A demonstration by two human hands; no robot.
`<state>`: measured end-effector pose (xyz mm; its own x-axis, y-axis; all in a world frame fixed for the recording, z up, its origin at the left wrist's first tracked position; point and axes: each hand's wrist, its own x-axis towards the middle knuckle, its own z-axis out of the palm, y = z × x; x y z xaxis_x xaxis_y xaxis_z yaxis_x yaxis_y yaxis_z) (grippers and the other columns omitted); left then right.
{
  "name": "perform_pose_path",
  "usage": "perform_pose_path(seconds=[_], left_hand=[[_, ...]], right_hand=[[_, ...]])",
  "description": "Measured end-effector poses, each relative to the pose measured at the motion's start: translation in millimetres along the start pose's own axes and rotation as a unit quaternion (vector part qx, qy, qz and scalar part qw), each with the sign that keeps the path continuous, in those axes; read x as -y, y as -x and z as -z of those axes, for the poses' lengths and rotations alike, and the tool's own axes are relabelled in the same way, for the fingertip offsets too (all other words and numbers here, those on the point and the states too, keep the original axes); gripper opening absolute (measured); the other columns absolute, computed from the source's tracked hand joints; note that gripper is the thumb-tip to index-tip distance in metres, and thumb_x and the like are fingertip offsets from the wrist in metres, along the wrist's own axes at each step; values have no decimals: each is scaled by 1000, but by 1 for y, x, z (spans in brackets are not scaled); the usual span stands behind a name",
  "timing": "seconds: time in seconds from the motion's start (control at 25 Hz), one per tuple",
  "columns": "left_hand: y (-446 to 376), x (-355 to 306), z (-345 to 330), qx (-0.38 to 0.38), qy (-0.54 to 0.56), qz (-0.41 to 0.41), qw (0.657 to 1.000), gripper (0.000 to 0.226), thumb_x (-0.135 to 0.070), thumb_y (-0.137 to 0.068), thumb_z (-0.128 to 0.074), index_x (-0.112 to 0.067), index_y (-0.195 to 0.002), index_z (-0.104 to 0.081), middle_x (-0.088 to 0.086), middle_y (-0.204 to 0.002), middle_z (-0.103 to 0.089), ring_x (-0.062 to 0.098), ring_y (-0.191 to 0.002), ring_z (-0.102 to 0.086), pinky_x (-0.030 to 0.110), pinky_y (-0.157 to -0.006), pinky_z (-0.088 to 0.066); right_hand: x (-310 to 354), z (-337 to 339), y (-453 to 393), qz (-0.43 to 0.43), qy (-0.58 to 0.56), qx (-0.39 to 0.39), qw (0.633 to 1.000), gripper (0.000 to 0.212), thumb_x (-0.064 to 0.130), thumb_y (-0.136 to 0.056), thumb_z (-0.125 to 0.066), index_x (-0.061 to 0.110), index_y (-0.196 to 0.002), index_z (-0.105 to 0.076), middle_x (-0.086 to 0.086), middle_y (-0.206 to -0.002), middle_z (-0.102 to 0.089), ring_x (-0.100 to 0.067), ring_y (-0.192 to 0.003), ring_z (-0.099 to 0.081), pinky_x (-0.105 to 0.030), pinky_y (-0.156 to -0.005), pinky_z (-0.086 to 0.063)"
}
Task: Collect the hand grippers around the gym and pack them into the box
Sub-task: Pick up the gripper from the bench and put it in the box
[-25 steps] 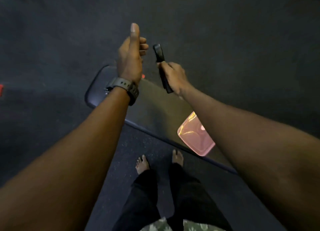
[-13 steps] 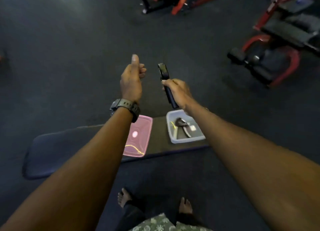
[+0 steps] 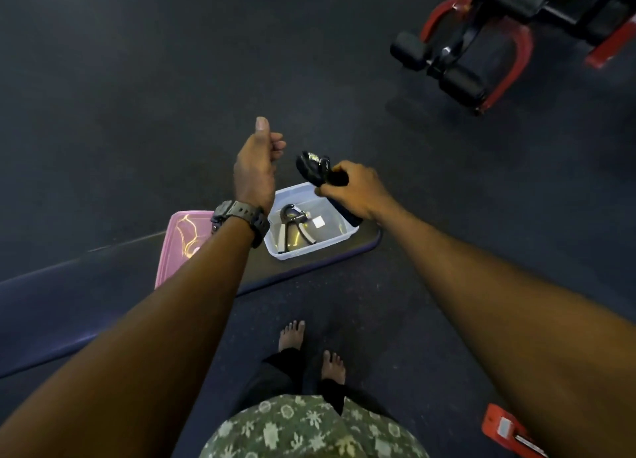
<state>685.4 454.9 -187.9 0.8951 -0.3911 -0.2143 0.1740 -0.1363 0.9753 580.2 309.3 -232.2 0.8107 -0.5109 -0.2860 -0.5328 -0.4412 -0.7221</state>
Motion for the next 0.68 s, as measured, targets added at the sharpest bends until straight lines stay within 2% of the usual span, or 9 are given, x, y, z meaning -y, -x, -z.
perform_pose_path(seconds=[0.12, 0.28, 0.4, 0.48, 0.6, 0.68], left_hand=[[-27, 40, 2, 2, -22, 23, 999, 56, -66, -82, -36, -21, -93, -67, 6, -106, -71, 14, -94, -63, 36, -90, -47], [-79, 110, 14, -19, -36, 40, 998, 56, -69, -79, -38, -23, -91, -68, 2, -99, -71, 9, -89, -63, 33, -88, -47], [-106, 147, 15, -20, -50, 35, 998, 61, -75, -73, -38, -24, -88, -68, 0, -95, -72, 9, -88, -66, 26, -81, -48], [-116, 163, 12, -8, -59, 31, 998, 60, -71, -77, -38, -21, -89, -69, 2, -95, -71, 10, -88, -64, 27, -81, -47], [-119, 157, -5, 19, -57, 28, 998, 56, -62, -83, -36, -18, -94, -67, 5, -98, -70, 12, -89, -62, 30, -82, -46], [-121, 127, -27, 37, -55, 21, 998, 53, -62, -83, -35, -19, -91, -67, 5, -97, -70, 13, -89, -62, 30, -83, -46]], right_hand=[[-29, -37, -45, 35, 134, 42, 989, 56, 47, -66, -79, 15, -111, -67, -6, -113, -70, -24, -103, -65, -35, -88, -52], [-82, -122, -112, 53, 236, 114, 963, 46, 36, -66, -79, 11, -100, -63, -13, -108, -68, -36, -103, -61, -39, -85, -46], [-121, -174, -145, 75, 296, 153, 940, 56, 38, -65, -80, 4, -107, -62, -20, -111, -66, -42, -103, -61, -42, -91, -42], [-140, -190, -156, 75, 325, 163, 928, 63, 39, -65, -81, 2, -112, -61, -22, -115, -63, -42, -105, -60, -45, -96, -42], [-146, -177, -150, 62, 323, 155, 932, 68, 38, -68, -81, 4, -122, -58, -19, -125, -59, -40, -114, -57, -43, -101, -43], [-132, -139, -139, 15, 214, 101, 972, 73, 39, -72, -81, 6, -131, -56, -16, -133, -58, -35, -123, -55, -40, -105, -42]])
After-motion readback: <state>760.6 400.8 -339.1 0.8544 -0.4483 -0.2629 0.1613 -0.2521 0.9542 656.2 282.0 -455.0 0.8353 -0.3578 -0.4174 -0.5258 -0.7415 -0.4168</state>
